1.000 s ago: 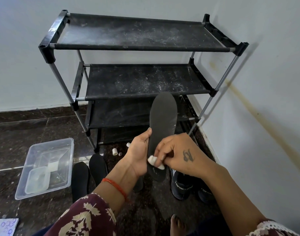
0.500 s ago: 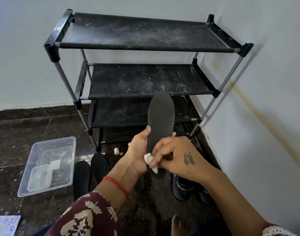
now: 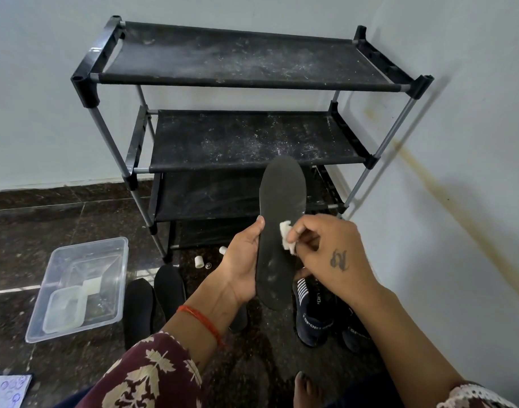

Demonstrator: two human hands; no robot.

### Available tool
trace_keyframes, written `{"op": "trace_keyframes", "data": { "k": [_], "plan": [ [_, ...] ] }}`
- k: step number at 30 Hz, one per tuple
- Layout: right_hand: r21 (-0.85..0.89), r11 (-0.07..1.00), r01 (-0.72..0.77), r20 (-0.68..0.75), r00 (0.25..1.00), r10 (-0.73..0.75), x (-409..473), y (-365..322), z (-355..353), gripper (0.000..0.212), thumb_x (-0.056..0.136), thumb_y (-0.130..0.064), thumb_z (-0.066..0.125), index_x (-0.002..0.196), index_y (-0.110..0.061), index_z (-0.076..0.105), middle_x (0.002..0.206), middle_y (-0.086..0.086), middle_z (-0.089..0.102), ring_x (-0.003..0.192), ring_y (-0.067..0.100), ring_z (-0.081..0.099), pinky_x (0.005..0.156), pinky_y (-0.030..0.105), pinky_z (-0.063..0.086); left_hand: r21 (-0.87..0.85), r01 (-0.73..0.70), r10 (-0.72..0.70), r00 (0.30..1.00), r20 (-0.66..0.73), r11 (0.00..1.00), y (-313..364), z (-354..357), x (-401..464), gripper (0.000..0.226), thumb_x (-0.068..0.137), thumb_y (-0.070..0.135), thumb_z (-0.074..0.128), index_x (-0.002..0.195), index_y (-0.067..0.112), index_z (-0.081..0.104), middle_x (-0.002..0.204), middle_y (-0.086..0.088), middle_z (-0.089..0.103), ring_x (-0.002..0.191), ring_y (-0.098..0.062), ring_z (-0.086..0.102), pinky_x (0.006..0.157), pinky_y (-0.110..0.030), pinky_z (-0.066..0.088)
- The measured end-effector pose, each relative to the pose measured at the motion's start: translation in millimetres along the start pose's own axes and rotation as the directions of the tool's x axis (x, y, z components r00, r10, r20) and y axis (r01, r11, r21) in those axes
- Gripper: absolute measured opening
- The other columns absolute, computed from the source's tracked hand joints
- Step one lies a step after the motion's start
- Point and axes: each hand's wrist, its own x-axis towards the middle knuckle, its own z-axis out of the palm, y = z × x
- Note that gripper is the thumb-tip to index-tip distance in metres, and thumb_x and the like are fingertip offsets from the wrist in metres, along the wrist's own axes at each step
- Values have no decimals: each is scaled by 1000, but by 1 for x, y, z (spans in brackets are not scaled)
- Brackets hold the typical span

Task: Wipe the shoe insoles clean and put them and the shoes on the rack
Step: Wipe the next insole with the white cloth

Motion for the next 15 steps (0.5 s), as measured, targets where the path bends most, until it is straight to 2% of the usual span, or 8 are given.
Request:
{"op": "trace_keyframes", "data": {
  "k": [3,5,7,10,13,15],
  "plan": [
    [-39,998,51,111,993,-47,-3,-5,13,23,72,-2,71,76,-24,68,77,-13,62,67,1,61,62,15,51,-3,-7,7,1000,-6,1000,0,-3,1,56,99,47,28,105,6,65,90,-12,71,78,-23,70,75,-34,55],
    [-40,997,68,162,985,-61,-4,-6,16,20,72,-6,73,77,-25,70,80,-11,64,69,1,60,66,13,49,-8,-8,8,1000,-25,1000,1,-4,1,55,98,48,31,104,5,66,89,-11,70,77,-22,69,80,-34,51],
    [-62,994,91,179,981,-78,-2,-5,13,21,72,-7,74,73,-28,72,78,-12,65,70,0,59,67,11,47,-6,-17,17,999,-41,1000,1,-5,0,53,99,46,31,101,7,68,91,-10,70,77,-21,68,81,-34,50],
    [-186,974,132,170,980,-101,-2,-4,10,25,73,-6,69,67,-29,71,74,-13,66,70,0,53,65,8,41,-10,-13,12,998,-56,1000,-1,-4,0,54,99,45,31,99,10,72,98,-10,69,85,-23,64,83,-35,49],
    [-202,973,113,153,985,-83,-2,-3,8,24,73,-6,59,64,-26,69,73,-9,64,67,7,58,63,28,50,-13,11,-11,999,-38,1000,-3,-1,-2,54,99,46,29,117,10,65,108,-12,65,94,-24,62,88,-37,47],
    [-203,973,113,126,988,-88,-2,-3,5,21,73,-17,49,63,-24,66,72,-7,64,64,13,60,60,32,51,-8,13,-13,1000,-27,1000,-3,0,-1,55,99,47,27,120,9,62,108,-13,67,92,-25,65,85,-38,50]
  ]
}}
